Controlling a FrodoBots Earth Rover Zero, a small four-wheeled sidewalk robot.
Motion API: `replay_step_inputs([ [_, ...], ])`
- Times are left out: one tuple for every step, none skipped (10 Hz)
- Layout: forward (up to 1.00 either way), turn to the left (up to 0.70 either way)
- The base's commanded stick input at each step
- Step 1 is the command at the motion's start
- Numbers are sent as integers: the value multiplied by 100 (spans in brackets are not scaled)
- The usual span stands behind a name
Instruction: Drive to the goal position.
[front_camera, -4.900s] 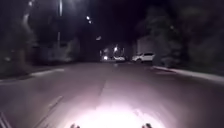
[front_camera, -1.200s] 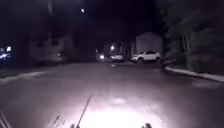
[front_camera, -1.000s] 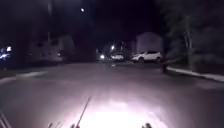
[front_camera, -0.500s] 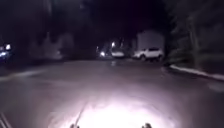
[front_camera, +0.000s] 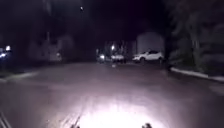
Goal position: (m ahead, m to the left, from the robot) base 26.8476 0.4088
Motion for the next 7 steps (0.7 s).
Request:
replay_step_inputs([
  [70,0],
  [70,0],
  [70,0],
  [70,0],
  [70,0],
  [70,0],
  [70,0],
])
